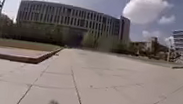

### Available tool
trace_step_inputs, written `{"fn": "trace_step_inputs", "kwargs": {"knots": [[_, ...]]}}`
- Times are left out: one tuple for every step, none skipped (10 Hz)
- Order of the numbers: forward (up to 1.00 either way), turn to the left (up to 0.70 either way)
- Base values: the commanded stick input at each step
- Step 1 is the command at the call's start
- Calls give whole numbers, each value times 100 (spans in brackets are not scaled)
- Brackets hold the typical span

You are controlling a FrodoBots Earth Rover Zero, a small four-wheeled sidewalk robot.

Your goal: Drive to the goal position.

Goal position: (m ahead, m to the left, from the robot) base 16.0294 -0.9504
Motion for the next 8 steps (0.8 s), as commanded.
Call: {"fn": "trace_step_inputs", "kwargs": {"knots": [[70,5],[70,5],[70,5],[70,5],[70,5],[70,5],[70,5],[70,5]]}}
